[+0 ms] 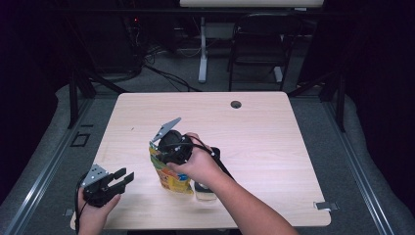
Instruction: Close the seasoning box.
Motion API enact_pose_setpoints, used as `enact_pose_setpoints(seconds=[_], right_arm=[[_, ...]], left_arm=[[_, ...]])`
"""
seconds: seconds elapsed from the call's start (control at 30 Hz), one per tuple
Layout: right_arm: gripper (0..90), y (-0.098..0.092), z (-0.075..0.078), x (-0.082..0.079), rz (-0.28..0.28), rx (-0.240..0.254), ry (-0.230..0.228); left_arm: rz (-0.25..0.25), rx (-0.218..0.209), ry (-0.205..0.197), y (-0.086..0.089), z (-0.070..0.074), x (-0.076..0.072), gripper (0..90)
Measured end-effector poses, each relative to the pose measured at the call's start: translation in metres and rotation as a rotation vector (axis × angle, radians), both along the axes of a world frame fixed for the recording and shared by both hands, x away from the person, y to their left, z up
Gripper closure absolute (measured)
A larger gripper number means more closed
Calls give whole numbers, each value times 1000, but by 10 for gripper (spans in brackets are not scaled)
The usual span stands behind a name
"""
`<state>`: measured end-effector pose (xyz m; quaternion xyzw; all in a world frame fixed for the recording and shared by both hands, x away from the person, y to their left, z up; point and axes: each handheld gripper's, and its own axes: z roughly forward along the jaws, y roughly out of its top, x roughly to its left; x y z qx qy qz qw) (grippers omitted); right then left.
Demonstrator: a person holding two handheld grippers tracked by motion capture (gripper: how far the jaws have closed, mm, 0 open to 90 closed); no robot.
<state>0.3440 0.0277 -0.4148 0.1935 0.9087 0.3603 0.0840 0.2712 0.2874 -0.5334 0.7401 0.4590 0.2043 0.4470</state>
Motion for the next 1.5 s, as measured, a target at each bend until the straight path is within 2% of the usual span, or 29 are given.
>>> enact_pose_setpoints(seconds=[0.2,0.47,0.67,1.0,1.17,1.5], right_arm=[[804,2,-1,2,-3,-2,-1],[891,6,0,0,2,-25,0],[899,8,1,-3,14,-52,-30],[900,9,1,-8,33,-57,-54],[900,9,1,-10,44,-72,-90],[900,2,7,-14,65,-24,-106]], left_arm=[[-4,-1,-1,0,0,0,602],[-5,0,1,-1,-1,0,602],[-6,1,0,0,-1,0,602],[-8,1,3,-1,-1,0,602],[-9,2,3,-1,-1,0,601],[-22,5,7,-2,-1,0,598]])
